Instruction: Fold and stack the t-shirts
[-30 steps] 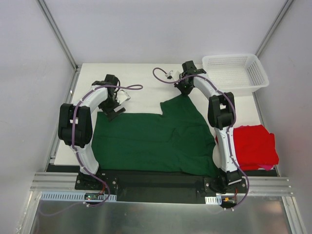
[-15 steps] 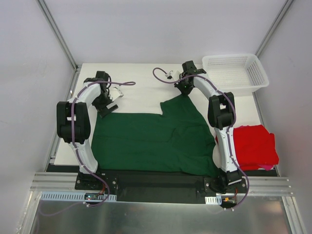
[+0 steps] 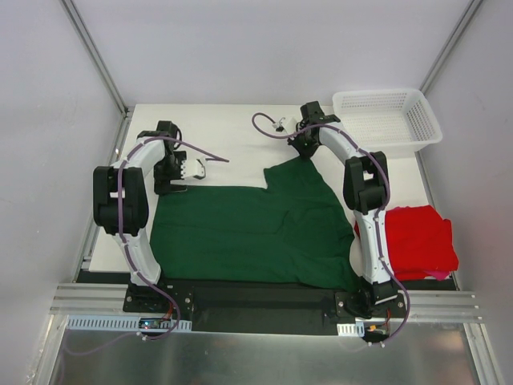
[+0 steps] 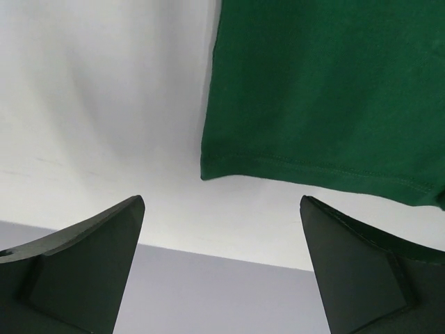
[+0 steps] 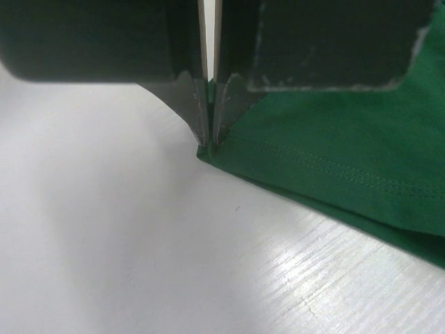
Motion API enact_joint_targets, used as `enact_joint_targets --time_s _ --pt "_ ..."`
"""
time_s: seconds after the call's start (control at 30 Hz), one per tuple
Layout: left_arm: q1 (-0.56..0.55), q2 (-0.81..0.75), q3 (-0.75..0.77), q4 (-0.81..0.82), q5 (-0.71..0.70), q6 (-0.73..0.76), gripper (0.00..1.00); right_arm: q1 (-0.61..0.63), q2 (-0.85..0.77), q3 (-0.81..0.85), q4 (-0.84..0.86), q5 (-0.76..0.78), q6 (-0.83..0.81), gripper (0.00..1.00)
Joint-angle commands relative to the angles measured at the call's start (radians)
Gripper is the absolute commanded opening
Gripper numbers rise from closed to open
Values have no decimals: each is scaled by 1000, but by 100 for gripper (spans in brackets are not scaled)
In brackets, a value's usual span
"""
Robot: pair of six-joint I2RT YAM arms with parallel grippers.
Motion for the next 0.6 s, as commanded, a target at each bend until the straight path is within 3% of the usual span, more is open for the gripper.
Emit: enact_joint_targets --time_s 0.0,0.33,0.57 --pt "5 40 24 -32 74 179 96 -8 -72 -23 -33 6 14 1" --pt "27 128 88 -24 83 311 93 -8 -81 -5 -42 6 31 1" --pt "53 165 130 -25 71 333 82 -8 -60 34 -56 4 32 1"
